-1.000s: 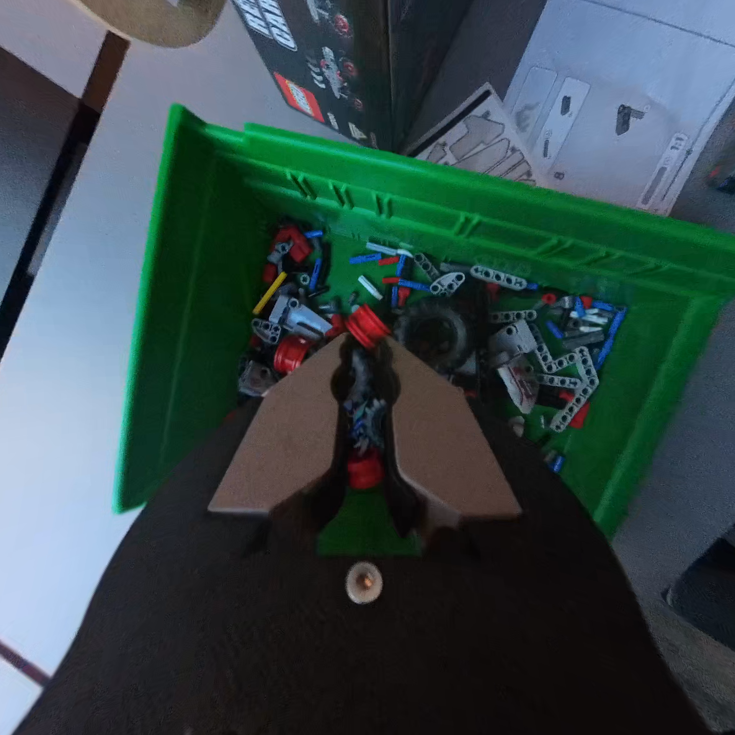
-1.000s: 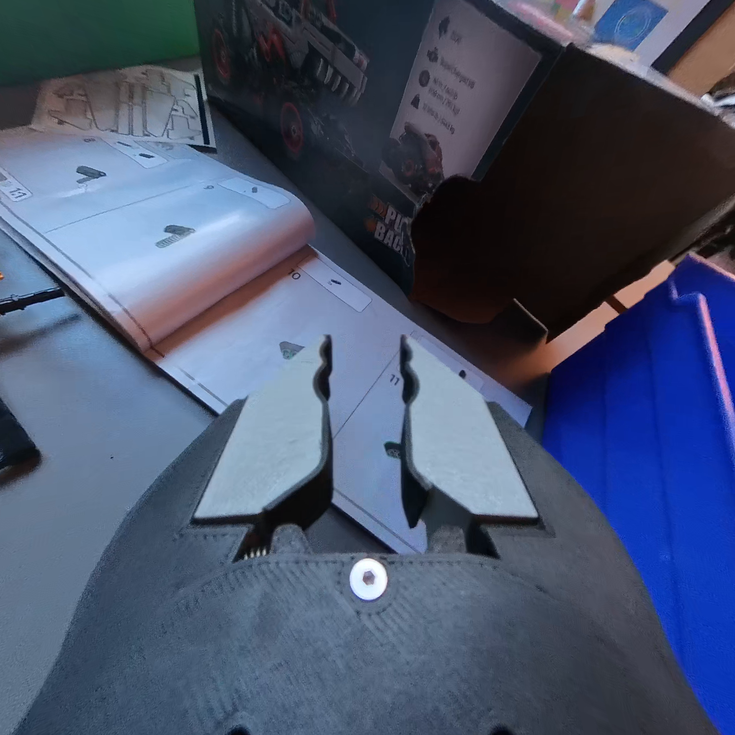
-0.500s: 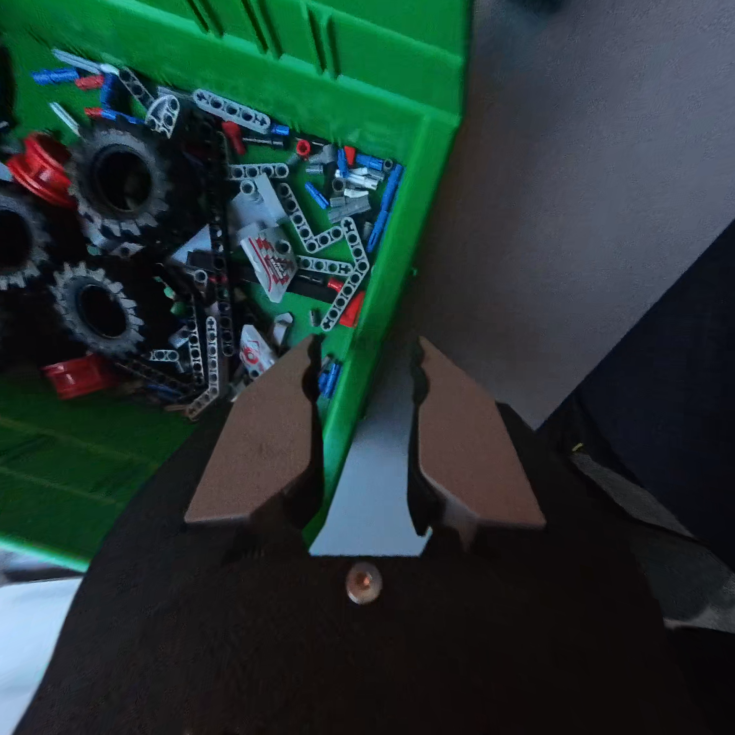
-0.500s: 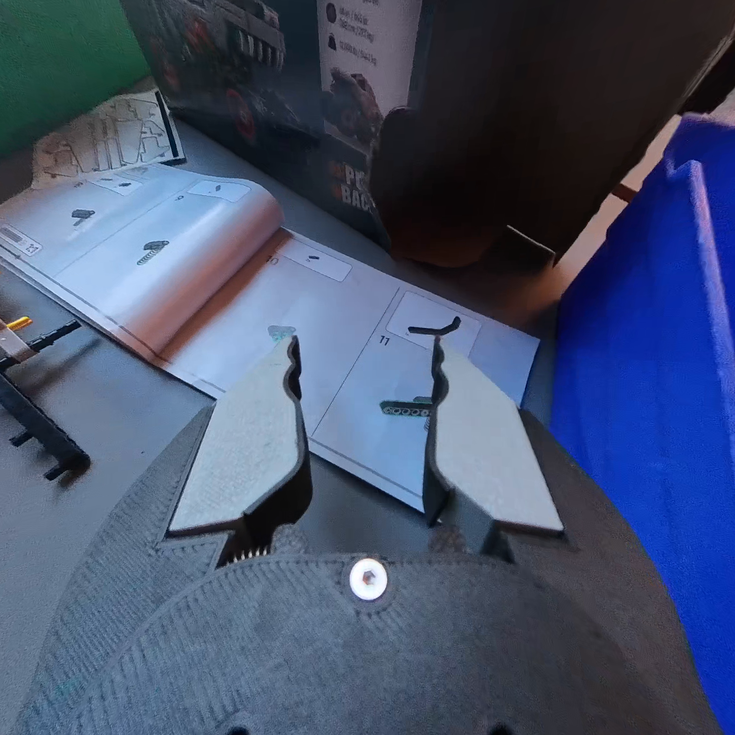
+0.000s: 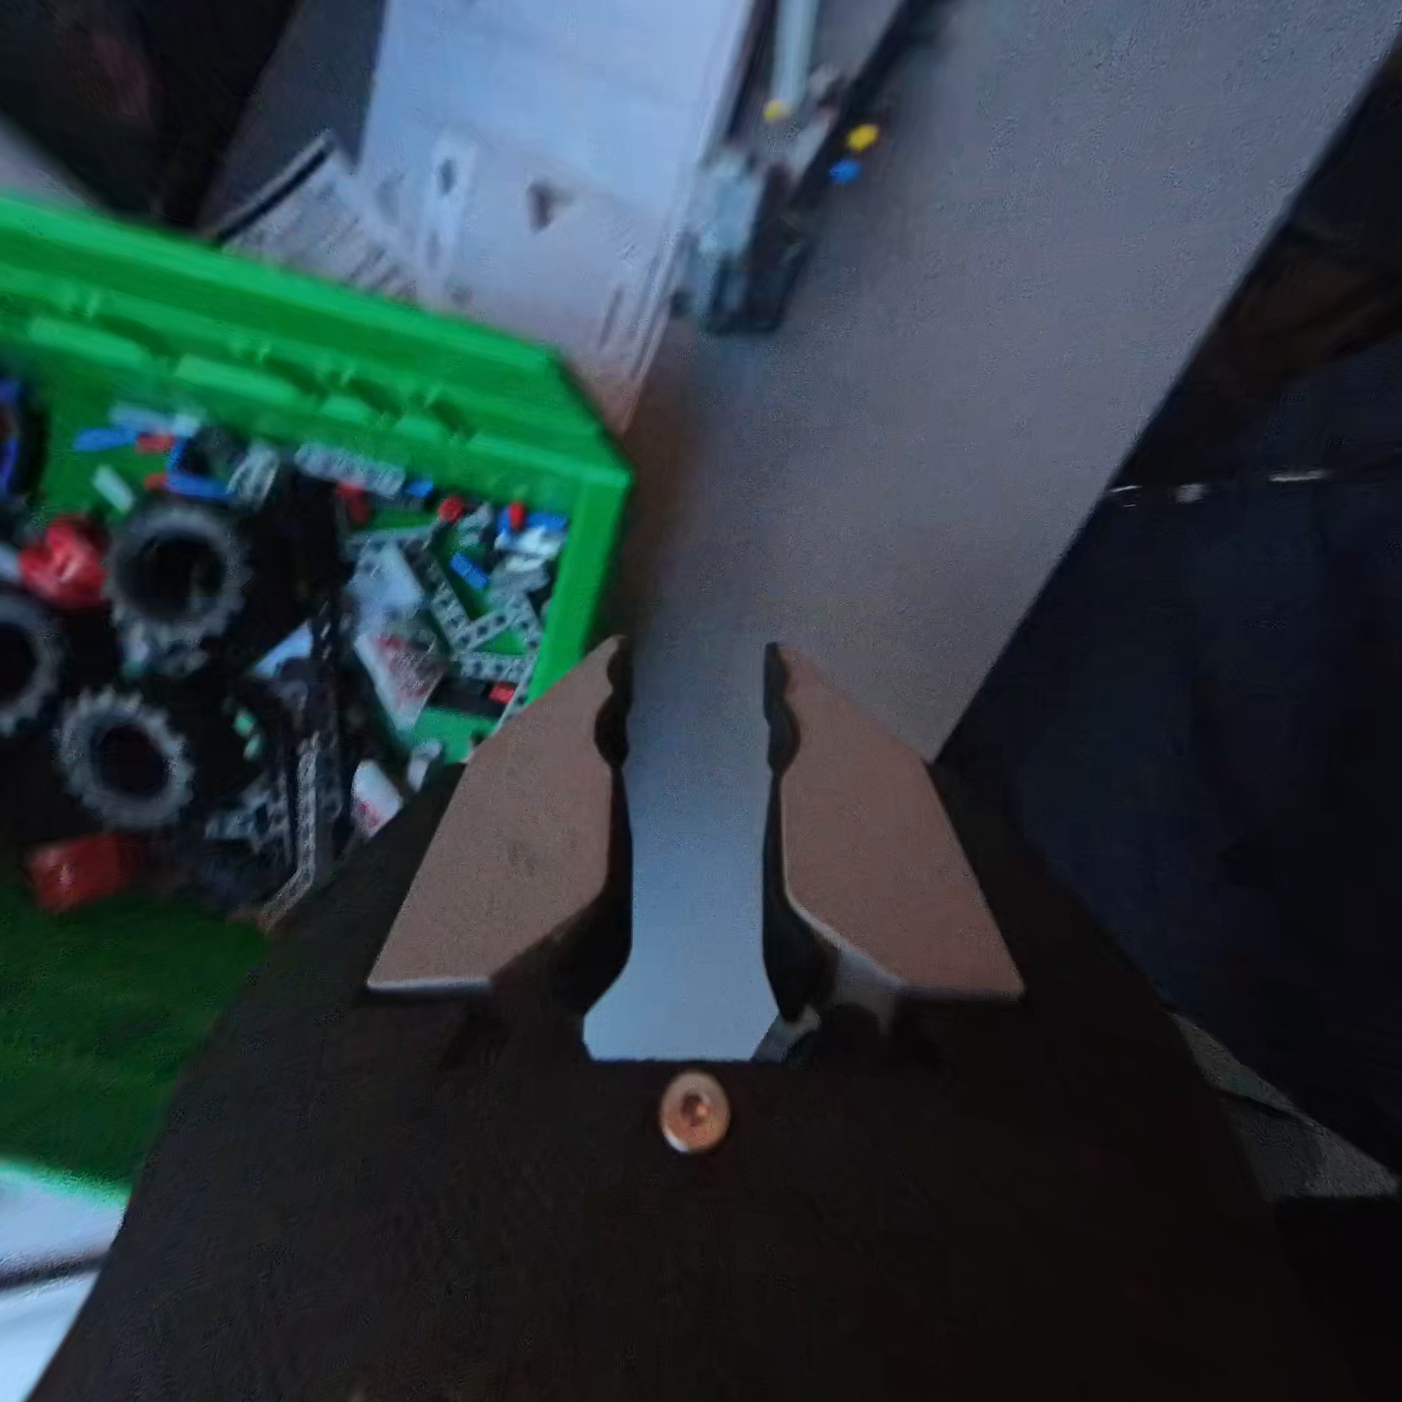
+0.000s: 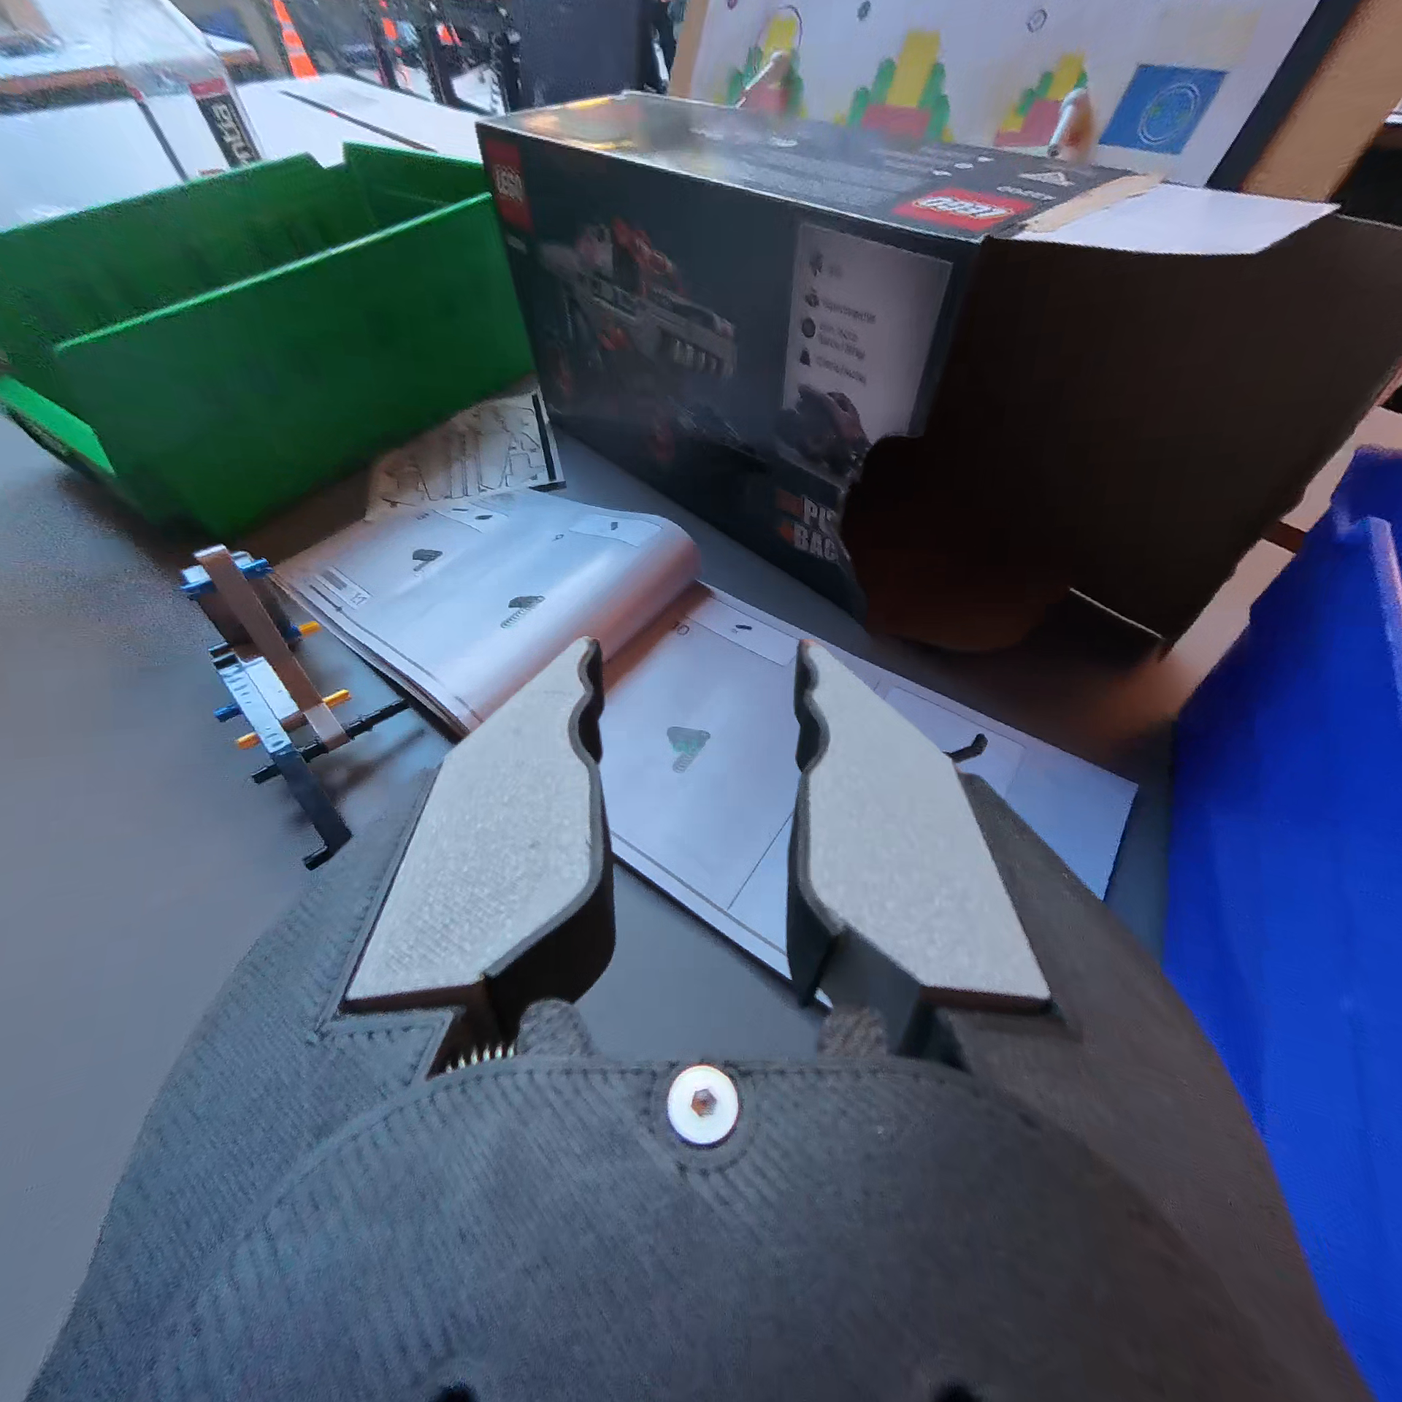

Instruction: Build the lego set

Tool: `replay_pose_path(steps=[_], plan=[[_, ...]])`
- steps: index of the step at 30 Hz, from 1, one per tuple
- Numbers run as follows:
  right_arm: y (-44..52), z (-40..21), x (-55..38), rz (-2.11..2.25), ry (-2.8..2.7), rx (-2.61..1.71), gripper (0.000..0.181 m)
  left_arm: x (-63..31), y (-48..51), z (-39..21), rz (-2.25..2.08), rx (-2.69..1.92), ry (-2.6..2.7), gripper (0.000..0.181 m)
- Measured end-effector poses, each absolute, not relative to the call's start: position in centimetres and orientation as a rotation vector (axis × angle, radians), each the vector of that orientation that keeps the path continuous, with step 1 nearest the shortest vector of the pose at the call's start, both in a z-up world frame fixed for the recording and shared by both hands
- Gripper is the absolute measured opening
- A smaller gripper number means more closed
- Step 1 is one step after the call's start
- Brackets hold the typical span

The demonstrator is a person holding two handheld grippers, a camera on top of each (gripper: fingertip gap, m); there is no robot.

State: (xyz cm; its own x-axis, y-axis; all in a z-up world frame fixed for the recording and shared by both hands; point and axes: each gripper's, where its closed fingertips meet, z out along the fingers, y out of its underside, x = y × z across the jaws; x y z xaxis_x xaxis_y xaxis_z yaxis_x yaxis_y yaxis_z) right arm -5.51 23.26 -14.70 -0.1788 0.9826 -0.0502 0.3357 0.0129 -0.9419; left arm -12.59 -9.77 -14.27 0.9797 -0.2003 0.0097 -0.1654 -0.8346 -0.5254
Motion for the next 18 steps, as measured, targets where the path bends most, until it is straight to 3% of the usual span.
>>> replay_pose_path(steps=[1, 10, 16, 18], plan=[[23.3, -14.7, -5.5, 1.179, -1.598, -1.38, 0.049, -10.5, -8.7, -14.0, -0.107, -2.529, 0.354, 0.032], [23.9, -13.8, -5.1, 1.241, -1.556, -1.356, 0.04, 6.7, 1.2, -18.9, -0.516, -2.149, 0.921, 0.027], [24.0, -14.6, -5.4, 1.26, -1.553, -1.351, 0.041, 7.2, 3.5, -15.9, -0.619, -1.822, 0.985, 0.013], [23.0, -15.1, -5.3, 1.297, -1.638, -1.31, 0.041, 7.0, 3.2, -16.6, -0.704, -1.83, 0.984, 0.021]])
